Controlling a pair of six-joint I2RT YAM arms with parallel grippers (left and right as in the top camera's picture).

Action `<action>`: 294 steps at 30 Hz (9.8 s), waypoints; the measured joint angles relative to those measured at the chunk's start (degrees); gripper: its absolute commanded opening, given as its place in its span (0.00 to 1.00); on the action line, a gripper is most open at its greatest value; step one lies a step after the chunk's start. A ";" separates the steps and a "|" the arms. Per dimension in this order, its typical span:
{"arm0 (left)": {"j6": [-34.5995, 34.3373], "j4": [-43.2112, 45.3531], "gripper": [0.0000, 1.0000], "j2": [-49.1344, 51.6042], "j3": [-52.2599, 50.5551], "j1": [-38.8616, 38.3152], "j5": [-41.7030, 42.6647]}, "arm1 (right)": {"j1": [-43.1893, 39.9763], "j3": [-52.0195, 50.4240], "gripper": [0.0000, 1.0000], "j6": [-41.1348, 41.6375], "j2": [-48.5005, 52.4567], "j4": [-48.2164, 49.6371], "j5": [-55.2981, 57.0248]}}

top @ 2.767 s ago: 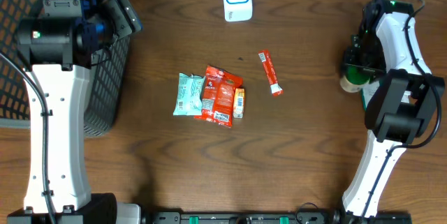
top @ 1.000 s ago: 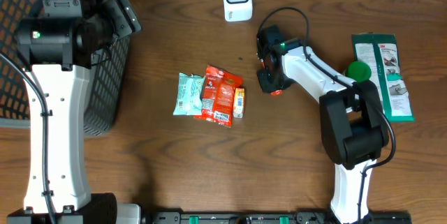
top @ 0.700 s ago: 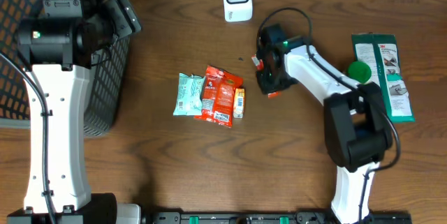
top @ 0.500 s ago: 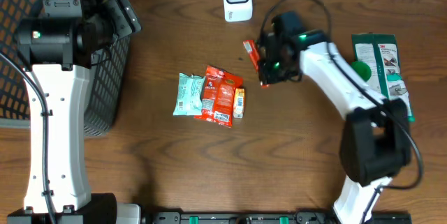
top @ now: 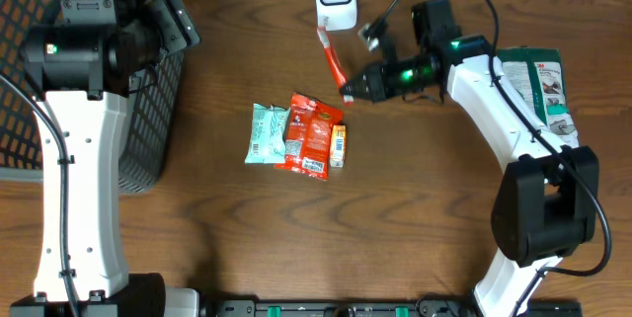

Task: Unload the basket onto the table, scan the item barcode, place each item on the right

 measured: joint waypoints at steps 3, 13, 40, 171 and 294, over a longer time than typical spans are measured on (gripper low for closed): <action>-0.02 0.00 0.84 0.00 0.00 0.00 0.02 | -0.15 0.04 0.01 6.80 0.00 5.70 -4.98; -0.02 -0.04 0.84 0.00 0.00 0.00 0.02 | -0.04 0.04 0.01 11.10 0.04 6.12 -15.85; -0.02 11.23 0.62 4.39 -3.45 -16.83 24.26 | 1.86 -0.07 0.01 30.36 0.09 32.13 -25.75; 63.78 38.80 0.07 48.30 15.26 -25.70 -24.46 | -7.48 0.22 0.99 5.77 0.39 -23.96 35.95; -1.27 -18.82 0.82 8.35 7.13 -7.93 -9.05 | 28.61 -20.92 0.42 28.63 -3.32 2.38 74.01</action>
